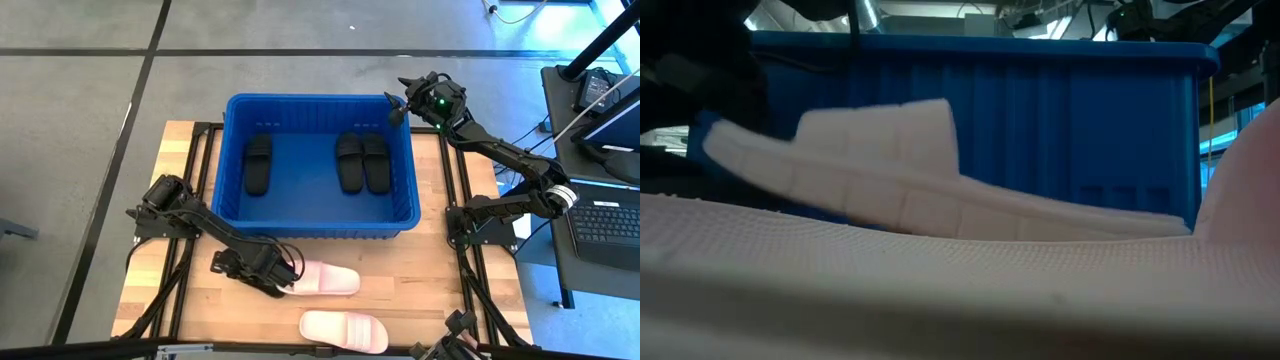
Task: Pick and place slides into bin
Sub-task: Put the black slide into the blue container
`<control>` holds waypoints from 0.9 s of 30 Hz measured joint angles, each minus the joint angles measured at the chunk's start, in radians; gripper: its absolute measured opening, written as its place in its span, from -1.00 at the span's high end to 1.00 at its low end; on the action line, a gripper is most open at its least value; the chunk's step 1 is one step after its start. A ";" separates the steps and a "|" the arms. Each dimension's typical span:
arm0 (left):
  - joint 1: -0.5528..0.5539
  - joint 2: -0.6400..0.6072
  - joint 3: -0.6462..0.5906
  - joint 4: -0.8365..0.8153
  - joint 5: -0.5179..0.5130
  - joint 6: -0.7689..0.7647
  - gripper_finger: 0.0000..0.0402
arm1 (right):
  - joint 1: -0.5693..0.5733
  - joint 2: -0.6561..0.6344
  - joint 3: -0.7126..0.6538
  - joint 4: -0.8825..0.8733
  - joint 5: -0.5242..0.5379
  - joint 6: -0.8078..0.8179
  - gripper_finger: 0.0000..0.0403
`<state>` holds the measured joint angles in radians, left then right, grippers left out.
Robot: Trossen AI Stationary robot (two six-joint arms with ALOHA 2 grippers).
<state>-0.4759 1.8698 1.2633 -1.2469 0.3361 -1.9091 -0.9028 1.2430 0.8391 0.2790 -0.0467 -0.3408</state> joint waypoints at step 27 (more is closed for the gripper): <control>-0.003 -0.040 0.257 -0.323 0.239 0.162 0.99 | 0.000 0.000 0.000 0.000 -0.007 0.000 -0.39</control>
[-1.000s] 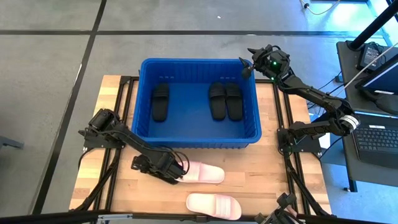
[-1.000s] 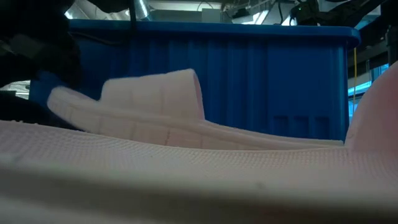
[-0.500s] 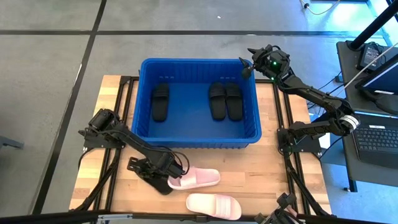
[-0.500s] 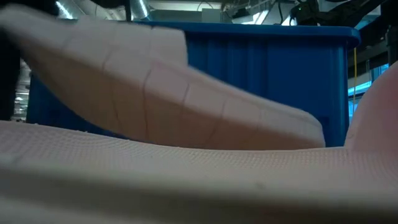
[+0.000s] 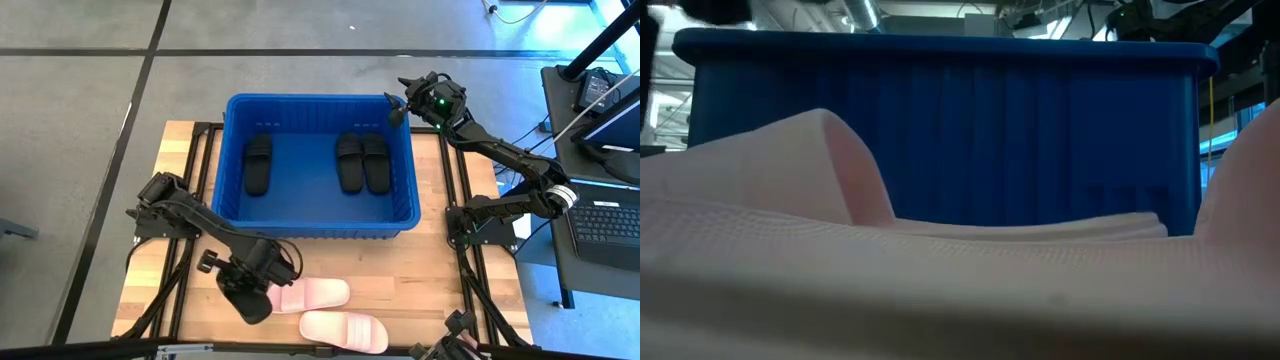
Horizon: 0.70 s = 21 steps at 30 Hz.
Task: Pick and place slides into bin
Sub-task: Put the black slide into the blue container
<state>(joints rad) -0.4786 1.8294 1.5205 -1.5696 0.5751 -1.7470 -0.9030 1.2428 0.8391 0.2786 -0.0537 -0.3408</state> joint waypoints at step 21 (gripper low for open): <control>0.063 0.000 0.781 -0.004 -0.649 0.200 0.99 | 0.000 0.000 0.000 0.000 -0.001 0.000 -0.39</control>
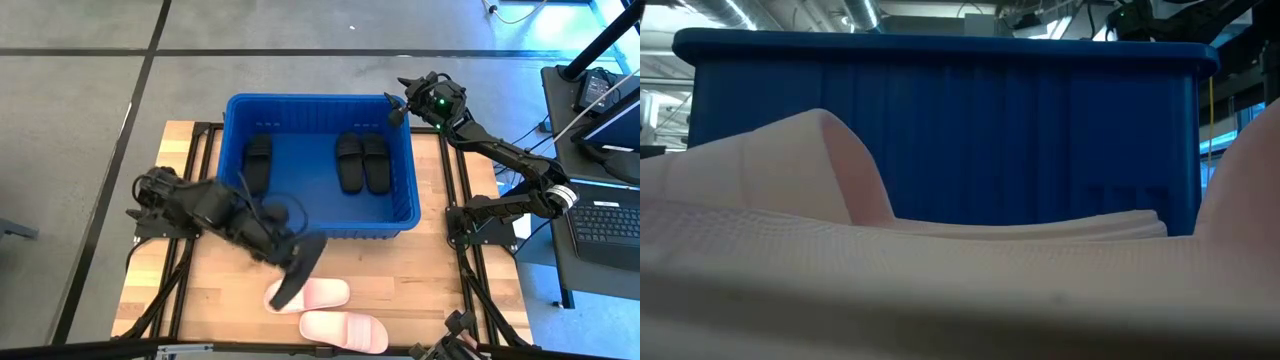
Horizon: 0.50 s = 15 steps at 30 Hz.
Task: Pick and place slides into bin
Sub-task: Put the black slide into the blue container
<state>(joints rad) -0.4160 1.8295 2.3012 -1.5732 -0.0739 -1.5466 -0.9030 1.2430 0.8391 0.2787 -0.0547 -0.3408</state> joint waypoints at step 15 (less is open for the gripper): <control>0.473 0.000 -0.109 0.003 -0.496 1.051 0.99 | 0.000 0.000 0.000 -0.006 0.000 0.026 -0.39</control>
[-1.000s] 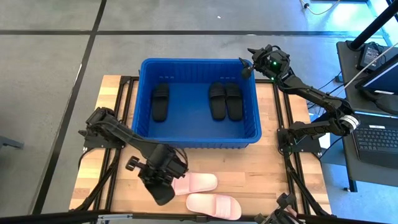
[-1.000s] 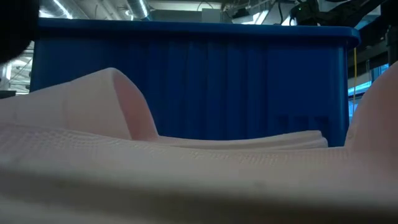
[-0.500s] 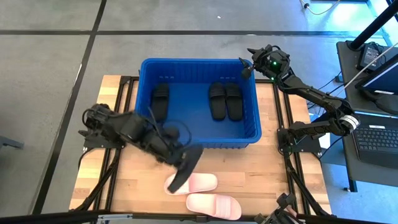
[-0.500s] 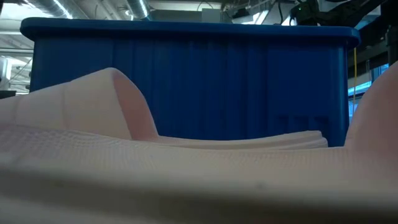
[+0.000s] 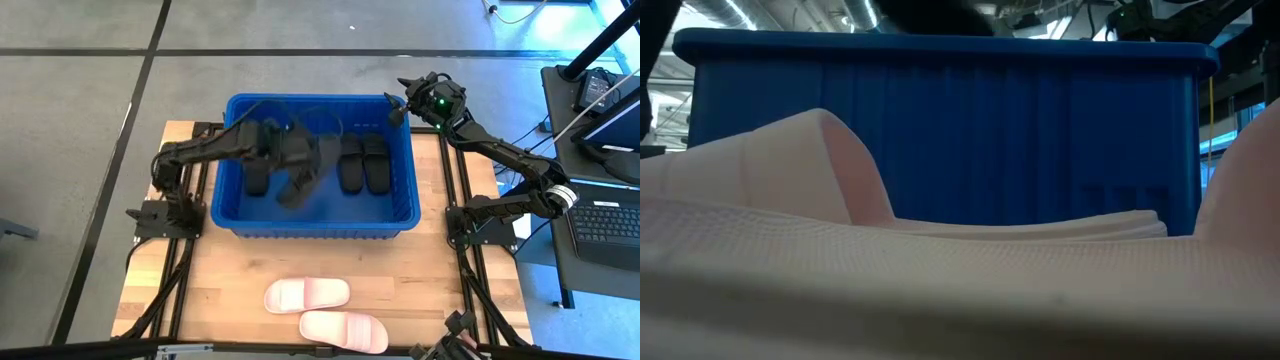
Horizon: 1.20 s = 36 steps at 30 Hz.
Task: Pick and place slides into bin
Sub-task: Put the black slide into the blue container
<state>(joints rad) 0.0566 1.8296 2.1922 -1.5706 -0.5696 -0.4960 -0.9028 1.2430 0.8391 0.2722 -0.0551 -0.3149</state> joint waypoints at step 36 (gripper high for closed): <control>0.366 0.001 -0.849 0.666 -0.118 -0.062 0.99 | 0.000 0.000 0.000 0.009 0.001 -0.010 -0.39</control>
<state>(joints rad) 0.4222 1.8305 1.3436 -0.9044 -0.6875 -0.5577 -0.9028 1.2430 0.8390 0.2817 -0.0540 -0.3251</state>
